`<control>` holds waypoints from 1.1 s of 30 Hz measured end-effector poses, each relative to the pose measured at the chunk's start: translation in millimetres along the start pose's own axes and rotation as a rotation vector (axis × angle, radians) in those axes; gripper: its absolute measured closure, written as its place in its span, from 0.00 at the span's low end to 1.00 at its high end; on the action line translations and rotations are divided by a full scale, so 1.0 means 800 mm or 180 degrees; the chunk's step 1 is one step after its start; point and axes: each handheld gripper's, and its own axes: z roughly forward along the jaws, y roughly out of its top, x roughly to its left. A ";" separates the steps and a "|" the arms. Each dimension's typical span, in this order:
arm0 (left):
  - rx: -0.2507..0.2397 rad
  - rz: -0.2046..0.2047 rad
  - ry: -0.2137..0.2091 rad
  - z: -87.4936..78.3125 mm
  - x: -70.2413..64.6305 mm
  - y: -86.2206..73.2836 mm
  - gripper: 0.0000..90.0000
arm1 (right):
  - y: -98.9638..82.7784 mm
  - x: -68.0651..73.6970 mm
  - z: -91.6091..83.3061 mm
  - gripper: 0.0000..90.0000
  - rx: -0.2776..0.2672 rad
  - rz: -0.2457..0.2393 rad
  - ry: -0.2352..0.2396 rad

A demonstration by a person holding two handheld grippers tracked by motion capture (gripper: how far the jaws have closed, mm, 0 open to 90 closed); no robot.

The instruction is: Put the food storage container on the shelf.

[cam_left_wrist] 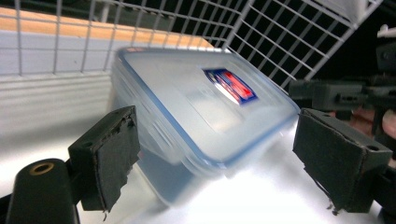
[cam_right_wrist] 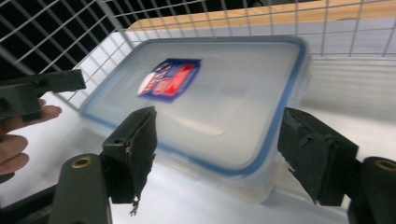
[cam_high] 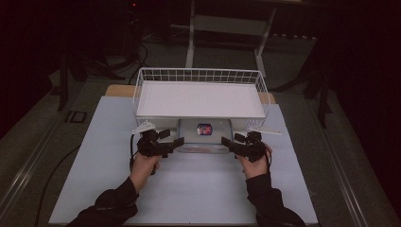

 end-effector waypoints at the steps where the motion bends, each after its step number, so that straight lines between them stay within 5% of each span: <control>1: 0.0012 0.0028 0.0002 -0.004 -0.003 -0.002 0.13 | -0.001 0.004 -0.003 0.33 -0.0004 -0.0032 0.0010; 2: 0.0027 0.0035 0.0005 -0.007 -0.004 -0.003 0.02 | -0.003 0.011 -0.007 0.37 -0.0016 -0.0089 0.0024; 7: 0.0223 0.0018 -0.0179 -0.025 -0.015 -0.009 0.00 | -0.008 0.022 -0.010 0.44 0.0014 -0.0187 0.0040; 17: 0.0264 0.0220 -0.0278 -0.060 -0.039 -0.029 0.00 | -0.021 0.045 0.009 0.98 0.0230 -0.0401 0.0201; 26: 0.0277 0.0367 -0.0252 -0.060 -0.047 -0.042 0.00 | -0.034 0.055 0.043 1.00 0.0473 -0.0511 0.0146; 33: 0.0243 0.0365 -0.0242 -0.059 -0.046 -0.043 0.00 | -0.032 0.055 0.064 1.00 0.0504 -0.0544 0.0083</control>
